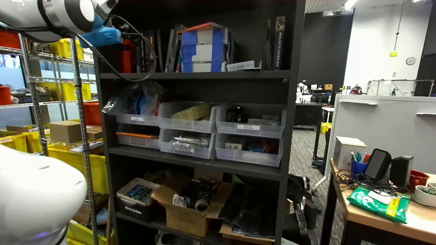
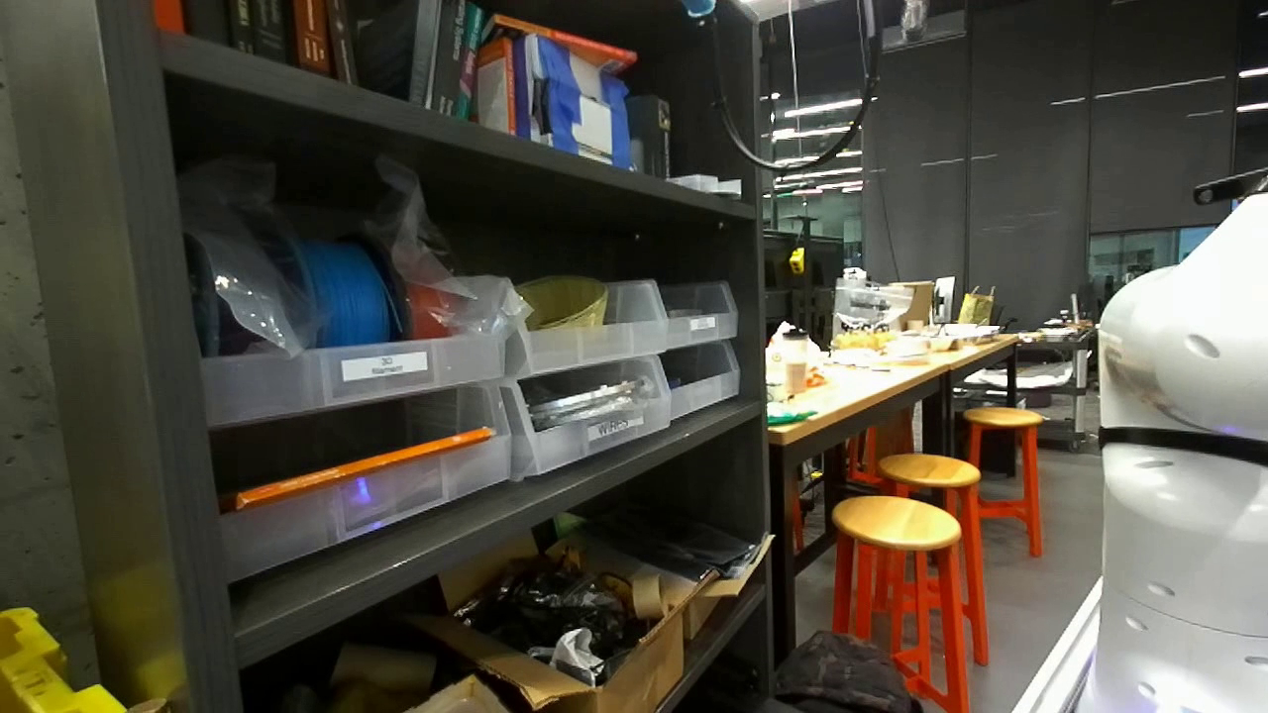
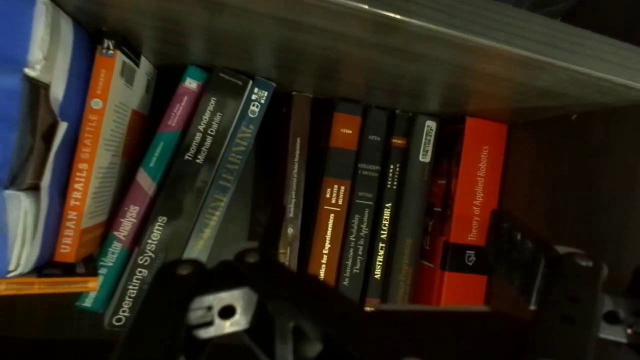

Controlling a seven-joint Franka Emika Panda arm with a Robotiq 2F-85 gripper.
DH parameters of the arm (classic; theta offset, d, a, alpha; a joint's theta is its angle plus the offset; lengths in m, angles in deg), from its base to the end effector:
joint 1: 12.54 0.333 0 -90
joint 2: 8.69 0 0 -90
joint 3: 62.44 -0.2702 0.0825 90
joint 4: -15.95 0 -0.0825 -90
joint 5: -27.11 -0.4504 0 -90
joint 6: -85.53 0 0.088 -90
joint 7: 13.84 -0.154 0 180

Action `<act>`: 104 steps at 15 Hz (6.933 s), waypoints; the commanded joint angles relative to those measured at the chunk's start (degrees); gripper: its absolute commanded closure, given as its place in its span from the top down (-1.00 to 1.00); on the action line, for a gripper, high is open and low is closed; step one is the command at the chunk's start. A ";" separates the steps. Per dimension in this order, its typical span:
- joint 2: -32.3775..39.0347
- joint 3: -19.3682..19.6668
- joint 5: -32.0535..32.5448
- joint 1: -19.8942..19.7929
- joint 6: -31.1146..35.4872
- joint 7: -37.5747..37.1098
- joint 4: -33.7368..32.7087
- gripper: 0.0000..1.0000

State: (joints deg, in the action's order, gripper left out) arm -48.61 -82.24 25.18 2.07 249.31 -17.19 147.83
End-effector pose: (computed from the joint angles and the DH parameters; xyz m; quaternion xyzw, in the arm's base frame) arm 0.4192 0.3281 0.6722 -0.7809 -0.2391 -0.5698 0.0911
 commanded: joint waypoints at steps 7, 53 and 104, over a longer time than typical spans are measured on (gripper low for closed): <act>9.65 4.31 3.19 3.69 1.11 8.73 -10.68 1.00; 37.07 19.31 -5.32 16.50 -1.56 33.07 -33.36 1.00; 40.58 20.89 0.22 14.72 -3.80 32.56 -37.05 0.67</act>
State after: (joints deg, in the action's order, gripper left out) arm -9.10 -62.46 22.81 17.94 244.78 15.74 111.91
